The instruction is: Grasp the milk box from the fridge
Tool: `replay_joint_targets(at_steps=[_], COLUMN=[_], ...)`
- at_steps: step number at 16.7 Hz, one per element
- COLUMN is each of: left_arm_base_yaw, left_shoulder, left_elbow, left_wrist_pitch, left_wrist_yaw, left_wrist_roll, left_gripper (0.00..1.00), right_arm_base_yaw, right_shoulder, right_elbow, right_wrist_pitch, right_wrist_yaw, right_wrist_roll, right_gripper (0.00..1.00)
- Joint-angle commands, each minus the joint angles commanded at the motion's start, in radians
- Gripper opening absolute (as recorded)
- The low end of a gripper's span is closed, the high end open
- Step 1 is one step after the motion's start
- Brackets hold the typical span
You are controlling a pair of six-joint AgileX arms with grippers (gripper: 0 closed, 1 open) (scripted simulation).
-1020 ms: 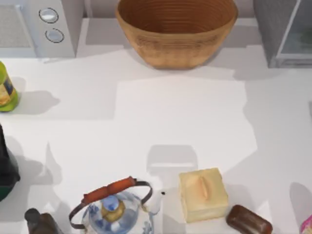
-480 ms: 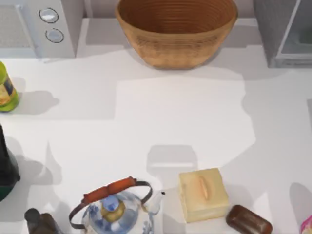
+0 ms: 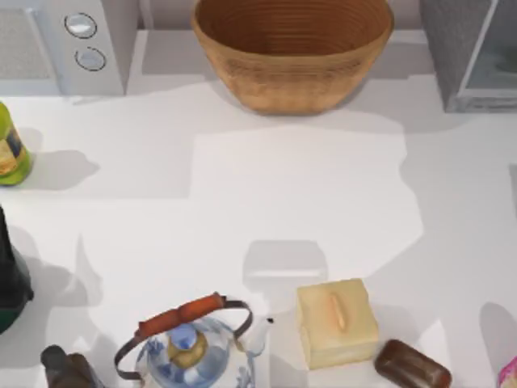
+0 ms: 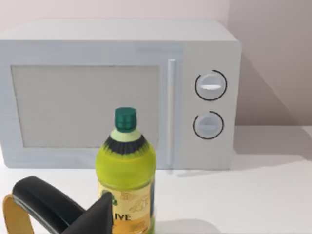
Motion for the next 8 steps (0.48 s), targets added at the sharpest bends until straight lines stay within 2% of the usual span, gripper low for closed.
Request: replay_joint_targets(at_steps=[3,8], left_arm_base_yaw=[0.000,0.000], left_shoulder=[0.000,0.000], left_elbow=[0.000,0.000], left_wrist_pitch=[0.000,0.000], left_wrist_yaw=[0.000,0.000], left_wrist_roll=[0.000,0.000], left_gripper=[1.00,1.00], right_arm_base_yaw=[0.000,0.000], right_shoulder=[0.000,0.000], right_elbow=[0.000,0.000], right_wrist_pitch=[0.000,0.000], right_wrist_yaw=[0.000,0.000], right_wrist_roll=[0.000,0.000], right_gripper=[0.02,0.00])
